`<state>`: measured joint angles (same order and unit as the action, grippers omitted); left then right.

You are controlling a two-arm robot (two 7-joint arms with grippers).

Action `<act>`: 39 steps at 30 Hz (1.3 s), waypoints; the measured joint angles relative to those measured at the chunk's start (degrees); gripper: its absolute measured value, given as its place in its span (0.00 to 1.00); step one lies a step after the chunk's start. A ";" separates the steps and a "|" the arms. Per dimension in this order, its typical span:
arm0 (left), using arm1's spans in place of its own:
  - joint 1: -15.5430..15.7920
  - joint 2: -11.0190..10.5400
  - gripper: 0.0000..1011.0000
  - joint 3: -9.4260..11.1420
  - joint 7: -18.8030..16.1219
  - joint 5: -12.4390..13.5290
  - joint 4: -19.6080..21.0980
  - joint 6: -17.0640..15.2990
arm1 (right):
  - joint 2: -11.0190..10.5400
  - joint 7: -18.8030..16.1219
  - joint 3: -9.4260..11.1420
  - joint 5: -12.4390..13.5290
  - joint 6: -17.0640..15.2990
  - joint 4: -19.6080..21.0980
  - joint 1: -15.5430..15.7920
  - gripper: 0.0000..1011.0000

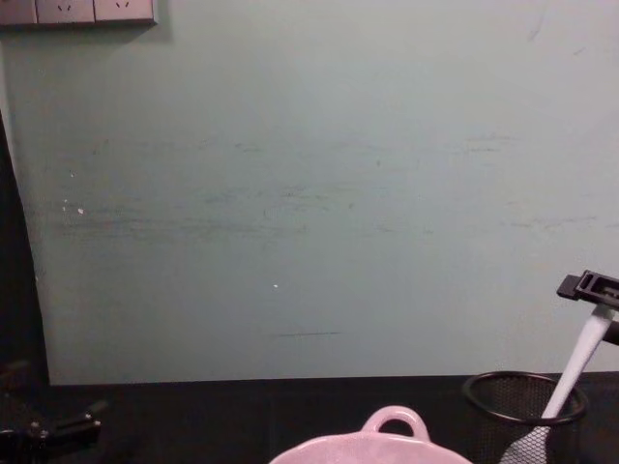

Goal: Use the one hand to pick up the spoon and stir the clear water in the bowl.

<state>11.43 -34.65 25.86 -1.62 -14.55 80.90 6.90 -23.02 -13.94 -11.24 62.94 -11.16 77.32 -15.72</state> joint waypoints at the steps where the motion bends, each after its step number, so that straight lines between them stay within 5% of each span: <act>1: 0.00 0.00 1.00 0.00 0.00 0.00 0.00 0.00 | -0.12 0.03 -0.06 0.31 0.14 0.15 0.09 0.83; 24: 0.00 0.00 1.00 0.00 0.00 0.00 0.00 0.00 | -3.07 1.34 -1.93 2.63 2.36 4.32 1.90 0.12; 32: 0.00 0.00 1.00 0.00 0.00 0.00 0.00 0.00 | -4.80 2.46 -3.33 0.58 4.35 6.80 2.00 0.11; 39: 0.00 0.00 1.00 0.00 0.00 0.00 0.00 0.00 | -7.86 3.57 -4.48 -6.07 5.69 12.66 1.60 0.11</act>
<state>11.43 -34.65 25.86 -1.62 -14.55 80.90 6.91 -30.88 -10.37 -15.72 56.87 -5.48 89.98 -14.13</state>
